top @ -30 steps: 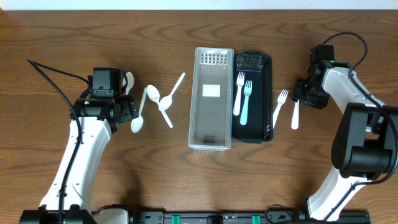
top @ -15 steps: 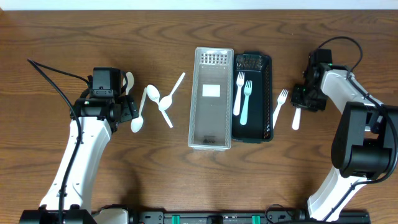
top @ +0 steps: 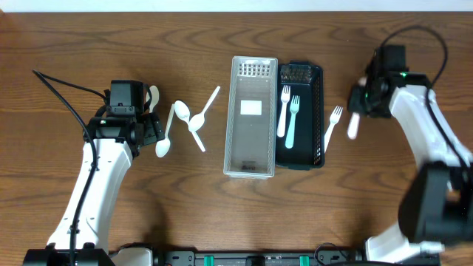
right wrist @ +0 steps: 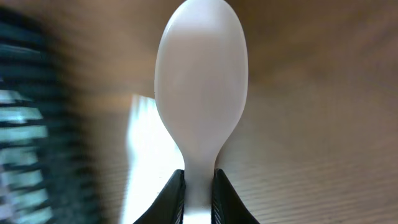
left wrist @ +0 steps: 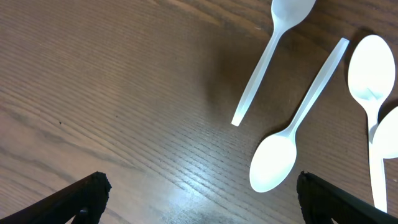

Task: Pack container
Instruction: 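Grasp the white spoon with the right gripper, drop into black tray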

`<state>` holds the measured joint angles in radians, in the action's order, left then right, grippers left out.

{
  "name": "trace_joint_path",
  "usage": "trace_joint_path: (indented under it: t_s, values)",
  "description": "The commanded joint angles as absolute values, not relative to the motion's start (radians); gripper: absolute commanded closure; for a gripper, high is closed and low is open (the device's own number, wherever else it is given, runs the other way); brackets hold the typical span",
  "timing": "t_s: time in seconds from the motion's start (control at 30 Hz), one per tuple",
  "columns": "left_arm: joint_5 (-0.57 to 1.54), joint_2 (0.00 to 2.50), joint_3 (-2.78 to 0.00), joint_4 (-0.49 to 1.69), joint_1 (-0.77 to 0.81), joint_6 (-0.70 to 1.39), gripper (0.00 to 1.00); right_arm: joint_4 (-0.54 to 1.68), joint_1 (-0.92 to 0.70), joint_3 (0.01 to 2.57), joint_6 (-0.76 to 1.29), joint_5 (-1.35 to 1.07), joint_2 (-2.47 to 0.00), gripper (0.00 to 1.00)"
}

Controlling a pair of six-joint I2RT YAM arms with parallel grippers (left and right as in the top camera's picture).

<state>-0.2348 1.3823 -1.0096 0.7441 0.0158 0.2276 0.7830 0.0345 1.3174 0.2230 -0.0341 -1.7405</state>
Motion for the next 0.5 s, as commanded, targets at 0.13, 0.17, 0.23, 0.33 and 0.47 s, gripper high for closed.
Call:
trace_joint_path:
  t_s: [0.13,0.17,0.23,0.33,0.47]
  values:
    - [-0.235,1.385,-1.023,0.747,0.012,0.214,0.02,0.765,-0.178,1.348,0.250,-0.125,-1.605,0.98]
    - [-0.235,1.385,-1.023,0.747,0.012,0.214,0.02,0.763,-0.204,1.342,0.251,-0.113,-1.615,0.98]
    - [-0.235,1.385,-1.023,0.747,0.012,0.214,0.02,0.759,-0.256,1.327,0.263,-0.068,-1.649,0.98]
    - [-0.235,1.385,-1.023,0.747,0.012,0.214,0.02,0.746,-0.315,1.323,0.284,-0.003,-1.727,0.97]
    - [-0.235,1.385,-1.023,0.747,0.012,0.214,0.02,0.686,-0.352,1.327,0.265,-0.023,-1.786,0.84]
